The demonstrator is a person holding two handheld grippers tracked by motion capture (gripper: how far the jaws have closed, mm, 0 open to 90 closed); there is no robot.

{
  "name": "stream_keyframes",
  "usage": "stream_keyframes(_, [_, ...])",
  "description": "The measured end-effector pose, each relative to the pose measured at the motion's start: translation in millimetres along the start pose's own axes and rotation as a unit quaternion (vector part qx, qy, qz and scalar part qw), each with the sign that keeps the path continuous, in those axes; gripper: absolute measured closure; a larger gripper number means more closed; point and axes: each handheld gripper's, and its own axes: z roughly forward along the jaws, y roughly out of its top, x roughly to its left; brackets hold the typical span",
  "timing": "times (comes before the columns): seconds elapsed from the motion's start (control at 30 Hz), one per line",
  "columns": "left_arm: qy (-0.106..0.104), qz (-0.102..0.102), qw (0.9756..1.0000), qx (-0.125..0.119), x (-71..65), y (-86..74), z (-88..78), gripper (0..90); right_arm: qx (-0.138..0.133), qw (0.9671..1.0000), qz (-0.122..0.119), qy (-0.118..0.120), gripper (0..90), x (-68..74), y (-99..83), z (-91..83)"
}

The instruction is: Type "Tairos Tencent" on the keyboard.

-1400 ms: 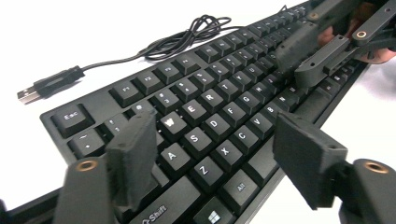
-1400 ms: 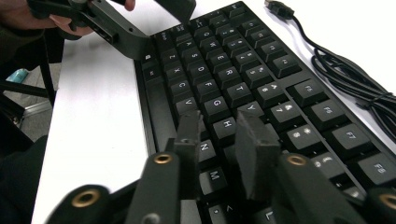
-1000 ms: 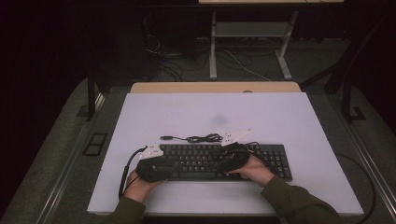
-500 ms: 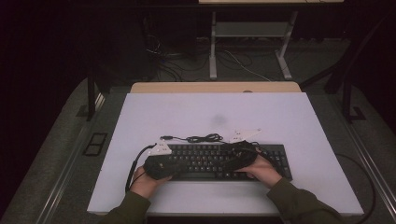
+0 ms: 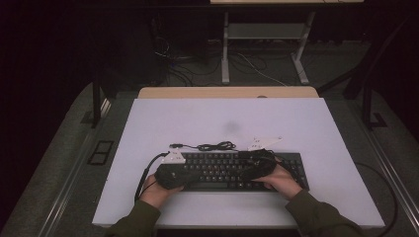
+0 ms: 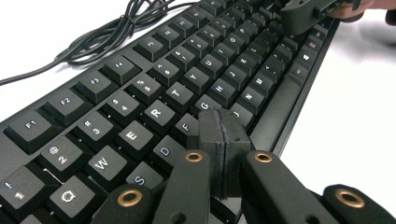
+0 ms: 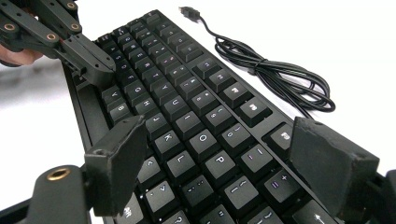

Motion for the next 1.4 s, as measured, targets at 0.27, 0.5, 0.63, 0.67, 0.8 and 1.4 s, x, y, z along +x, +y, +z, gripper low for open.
stream_keyframes(0.27, [0.001,0.003,1.0,0.007,0.0,-1.7,1.8,88.9,-0.002,1.0,0.0,-0.003,19.0,0.2,0.0,-0.3])
stream_keyframes(0.5, [0.001,0.004,1.0,0.007,0.0,-1.2,1.2,88.9,-0.003,1.0,0.0,-0.004,19.1,0.2,0.0,-0.4])
stream_keyframes(0.63, [0.001,0.007,1.0,0.001,-0.5,0.9,-1.2,88.9,-0.003,1.0,-0.001,-0.003,19.0,0.1,0.3,-1.2])
stream_keyframes(0.67, [0.001,0.005,1.0,0.0,-0.8,0.9,-1.4,88.9,-0.003,1.0,-0.002,-0.003,19.0,0.1,0.4,-1.4])
stream_keyframes(0.8, [0.0,0.006,1.0,-0.001,-0.4,1.3,-2.3,88.9,-0.003,1.0,0.0,-0.005,18.8,0.3,0.4,-2.0])
stream_keyframes(1.4, [0.012,0.006,0.9997,-0.018,8.9,8.1,-6.9,88.7,-0.01,0.9998,0.01,-0.014,14.1,-2.8,-4.5,-9.8])
